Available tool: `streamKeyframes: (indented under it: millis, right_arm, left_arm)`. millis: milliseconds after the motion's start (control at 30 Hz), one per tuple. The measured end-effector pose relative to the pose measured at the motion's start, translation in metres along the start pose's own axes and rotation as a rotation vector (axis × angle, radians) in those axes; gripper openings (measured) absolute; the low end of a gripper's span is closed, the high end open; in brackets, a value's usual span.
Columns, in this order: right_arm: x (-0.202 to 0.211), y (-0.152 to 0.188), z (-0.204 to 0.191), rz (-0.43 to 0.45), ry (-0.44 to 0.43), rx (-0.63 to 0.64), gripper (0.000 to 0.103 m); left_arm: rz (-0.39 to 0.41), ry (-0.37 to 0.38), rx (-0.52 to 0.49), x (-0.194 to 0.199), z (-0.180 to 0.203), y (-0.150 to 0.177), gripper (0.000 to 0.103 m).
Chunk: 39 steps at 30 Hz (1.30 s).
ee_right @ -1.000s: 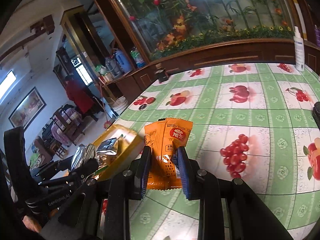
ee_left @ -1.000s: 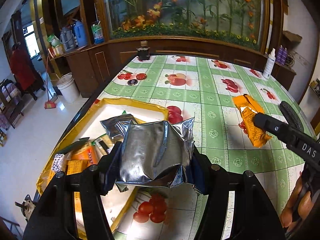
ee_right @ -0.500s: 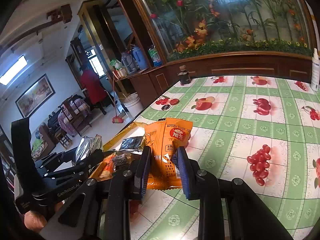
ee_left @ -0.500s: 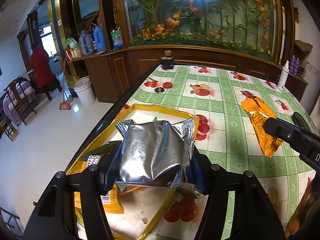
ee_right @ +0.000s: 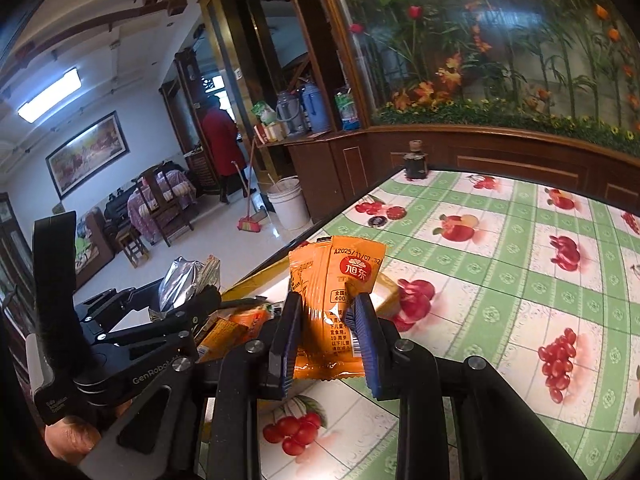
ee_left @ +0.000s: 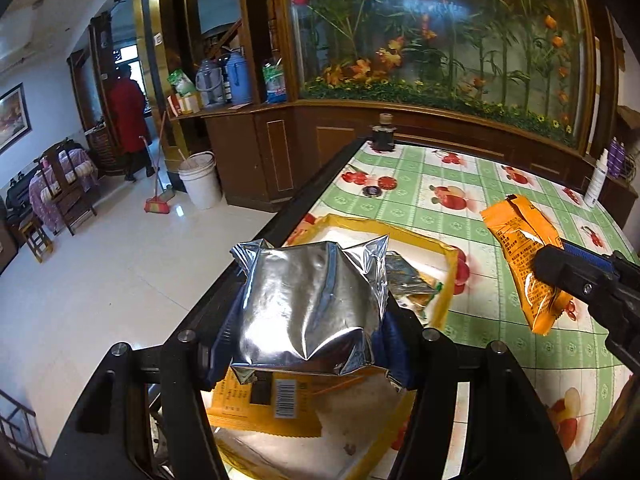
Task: Organize snacks
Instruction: 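Lower the silver bag with left gripper into the box while right gripper lowers the orange packet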
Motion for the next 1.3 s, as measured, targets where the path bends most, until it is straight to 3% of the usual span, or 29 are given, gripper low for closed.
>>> streamKeyframes:
  millis: [567, 1300]
  right_arm:
    - [-0.057, 0.01, -0.054, -0.079, -0.024, 0.123, 0.028]
    - [-0.089, 0.024, -0.053, -0.144, 0.012, 0.15, 0.027]
  left_arm:
    - [-0.038, -0.046, 0.069, -0.021, -0.045, 0.017, 0.062]
    - [-0.107, -0.034, 0.084, -0.047, -0.051, 0.029, 0.064]
Point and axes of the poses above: each gripper's, at about its wrist camera, not at the fingertips, and x roughly against the way its jaws point, z to its right, y to its underside, the point moved 9 cm from there along -x, roughly the way its jaws point, and after that the axes turned 3 degrees about y, right-handed, at the moved point
